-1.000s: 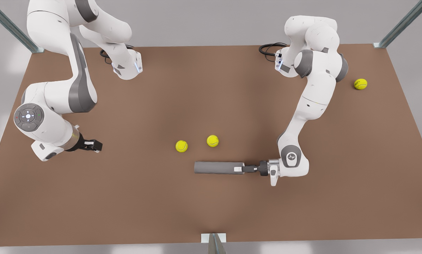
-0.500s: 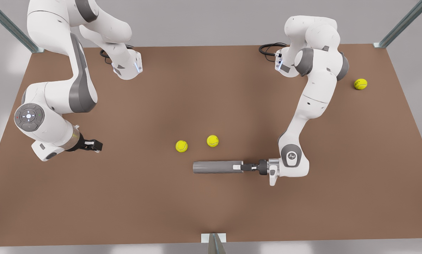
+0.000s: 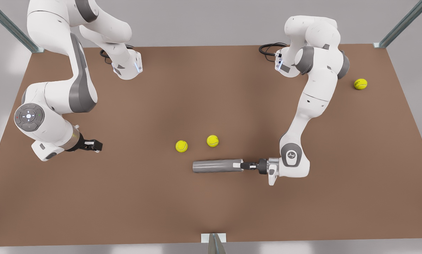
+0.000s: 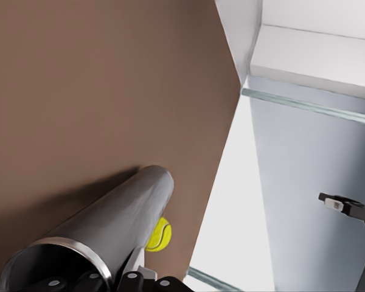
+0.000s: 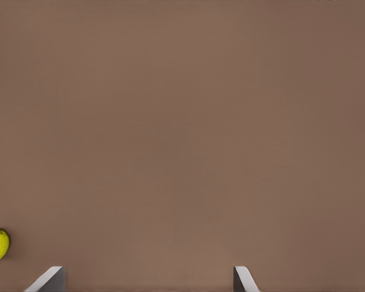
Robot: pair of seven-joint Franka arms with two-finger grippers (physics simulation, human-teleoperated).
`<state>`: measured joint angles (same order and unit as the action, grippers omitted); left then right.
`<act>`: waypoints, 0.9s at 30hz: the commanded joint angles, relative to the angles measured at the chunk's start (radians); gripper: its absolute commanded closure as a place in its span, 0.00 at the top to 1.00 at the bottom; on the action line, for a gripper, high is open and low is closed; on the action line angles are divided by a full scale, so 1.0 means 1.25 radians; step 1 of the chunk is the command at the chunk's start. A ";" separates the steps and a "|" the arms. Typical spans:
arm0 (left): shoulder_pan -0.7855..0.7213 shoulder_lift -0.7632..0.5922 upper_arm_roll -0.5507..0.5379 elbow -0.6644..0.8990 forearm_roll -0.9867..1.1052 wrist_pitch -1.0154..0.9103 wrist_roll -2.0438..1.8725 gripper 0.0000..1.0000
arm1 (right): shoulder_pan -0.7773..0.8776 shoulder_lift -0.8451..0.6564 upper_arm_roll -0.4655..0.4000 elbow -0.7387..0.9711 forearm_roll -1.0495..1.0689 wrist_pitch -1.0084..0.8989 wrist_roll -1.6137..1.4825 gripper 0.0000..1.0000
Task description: Put the tennis tube upright
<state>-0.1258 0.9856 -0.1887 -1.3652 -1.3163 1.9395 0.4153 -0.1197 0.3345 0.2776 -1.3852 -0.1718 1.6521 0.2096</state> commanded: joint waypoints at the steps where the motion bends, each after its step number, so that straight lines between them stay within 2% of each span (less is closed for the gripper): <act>1: 0.000 -0.004 0.000 0.000 0.000 0.000 -0.005 0.21 | 0.000 0.000 0.000 0.000 0.000 0.000 0.000 1.00; 9: 0.004 -0.050 0.006 0.000 0.100 -0.022 -0.153 0.21 | 0.000 0.000 0.000 0.000 -0.001 0.000 0.000 1.00; 20: 0.004 -0.126 0.092 0.000 0.220 -0.150 -0.181 0.21 | 0.000 0.000 0.000 0.000 -0.001 0.000 0.000 1.00; 27: 0.017 -0.179 0.109 0.000 0.330 -0.177 -0.199 0.21 | 0.000 0.000 0.000 0.000 -0.001 0.000 0.000 1.00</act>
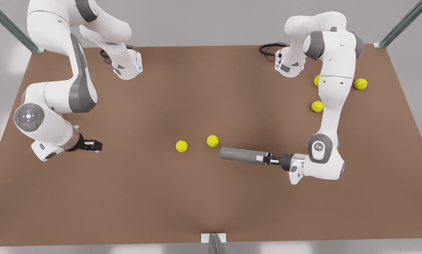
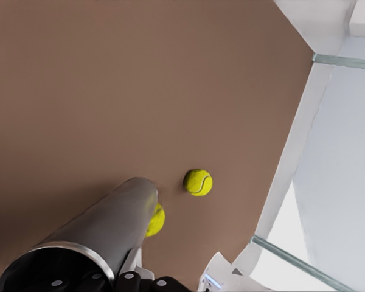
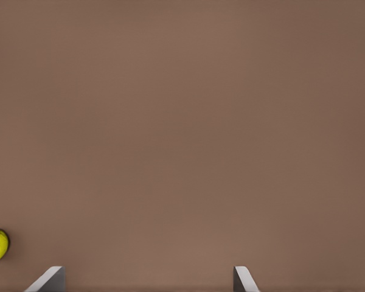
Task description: Put the tennis tube upright
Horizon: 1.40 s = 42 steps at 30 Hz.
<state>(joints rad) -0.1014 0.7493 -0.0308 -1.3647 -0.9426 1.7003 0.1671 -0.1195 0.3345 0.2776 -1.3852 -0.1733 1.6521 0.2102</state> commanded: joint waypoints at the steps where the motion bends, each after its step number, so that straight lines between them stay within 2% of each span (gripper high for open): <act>1: 0.000 -0.003 0.005 0.000 0.056 -0.003 0.000 0.21 | 0.000 0.000 0.000 0.000 0.000 0.000 0.000 1.00; 4: 0.006 -0.046 0.055 0.001 0.111 -0.050 0.000 0.21 | 0.000 0.000 0.000 0.000 0.000 0.000 0.000 1.00; 10: 0.019 -0.101 0.070 0.003 0.219 -0.056 -0.004 0.21 | 0.000 0.000 0.000 0.000 0.001 0.000 0.000 1.00; 17: 0.023 -0.145 0.070 0.020 0.369 -0.055 -0.026 0.21 | -0.001 0.001 0.000 0.000 0.000 0.000 -0.001 1.00; 23: 0.021 -0.205 0.070 0.020 0.591 -0.053 -0.083 0.21 | -0.001 0.000 -0.001 0.000 0.000 0.000 -0.001 1.00; 29: 0.004 -0.214 0.066 0.018 0.737 -0.047 -0.190 0.21 | 0.000 0.000 0.000 0.000 0.000 0.000 0.000 1.00; 42: 0.003 -0.164 0.064 0.002 0.734 0.009 -0.247 0.21 | 0.001 0.000 0.000 0.000 0.001 0.000 0.000 1.00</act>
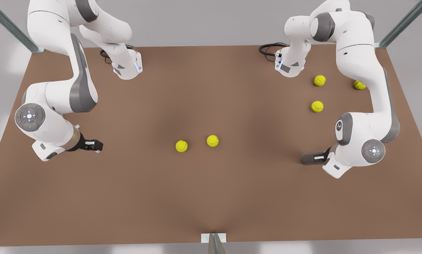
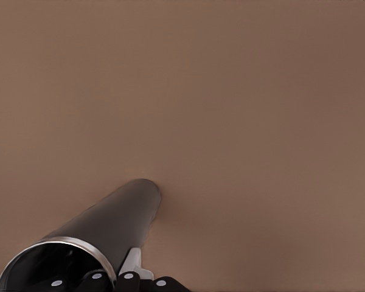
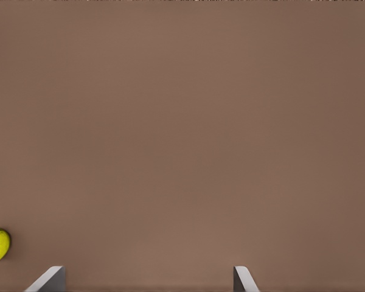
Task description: Put the tennis tube upright
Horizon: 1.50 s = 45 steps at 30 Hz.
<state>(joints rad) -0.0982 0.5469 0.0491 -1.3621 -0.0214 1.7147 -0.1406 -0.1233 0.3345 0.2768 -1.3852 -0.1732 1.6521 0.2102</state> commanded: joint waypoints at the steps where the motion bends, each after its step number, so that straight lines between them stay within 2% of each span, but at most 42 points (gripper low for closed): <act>1: 0.000 0.002 0.000 0.000 -0.002 0.000 0.001 0.21 | -0.002 0.000 0.001 0.000 0.000 0.000 0.000 1.00; 6: 0.000 0.003 0.000 0.000 -0.001 -0.001 0.003 0.21 | -0.004 0.000 -0.001 0.000 0.000 -0.001 0.000 1.00; 7: 0.000 0.003 0.000 0.000 -0.001 -0.001 0.003 0.37 | -0.004 0.000 -0.001 0.000 0.000 -0.001 0.000 1.00; 8: 0.000 0.004 0.000 0.000 -0.001 -0.001 0.002 0.60 | -0.004 0.000 -0.001 0.000 0.000 -0.001 0.000 1.00; 9: 0.000 0.004 0.000 0.000 -0.001 -0.001 0.004 0.91 | -0.003 0.000 -0.001 0.000 0.000 -0.001 0.000 1.00; 10: 0.000 0.004 0.000 0.000 -0.002 -0.001 0.003 1.00 | -0.001 0.000 -0.001 0.000 0.000 -0.001 0.000 1.00; 35: 0.001 -0.009 -0.005 0.009 0.001 -0.032 0.003 1.00 | 0.004 0.000 -0.001 -0.001 0.000 -0.001 0.001 1.00; 40: 0.005 -0.015 -0.005 0.043 -0.004 -0.084 0.003 1.00 | 0.016 0.000 0.001 -0.002 0.001 -0.002 0.001 1.00; 43: 0.015 -0.034 -0.022 0.141 -0.004 -0.175 0.008 1.00 | 0.019 0.000 0.001 -0.001 0.002 -0.013 0.002 1.00; 45: 0.014 -0.061 -0.031 0.142 -0.004 -0.175 0.008 1.00 | 0.021 0.000 0.004 -0.001 0.010 -0.016 0.004 1.00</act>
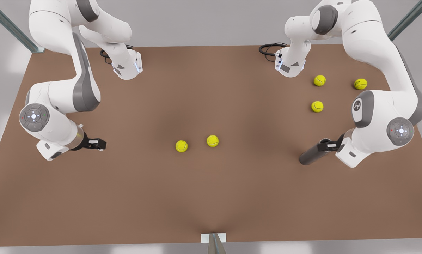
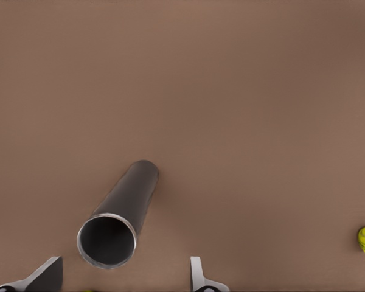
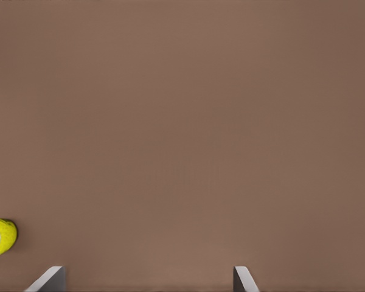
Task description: Put the tennis tube upright
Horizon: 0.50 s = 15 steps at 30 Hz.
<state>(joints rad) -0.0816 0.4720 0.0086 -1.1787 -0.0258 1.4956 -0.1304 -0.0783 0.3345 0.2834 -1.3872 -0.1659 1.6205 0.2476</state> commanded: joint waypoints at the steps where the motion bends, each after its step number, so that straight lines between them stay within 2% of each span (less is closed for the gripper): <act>1: -0.001 0.000 -0.002 0.022 0.001 -0.002 0.000 1.00 | 0.005 0.001 0.000 0.000 -0.005 -0.003 0.015 1.00; 9: -0.018 -0.089 -0.002 0.021 0.007 -0.032 0.002 1.00 | 0.005 0.001 0.000 -0.001 -0.005 -0.005 0.014 1.00; 15: -0.018 -0.084 -0.003 -0.029 0.019 -0.031 0.004 1.00 | 0.001 0.002 -0.001 0.000 -0.007 -0.003 0.004 1.00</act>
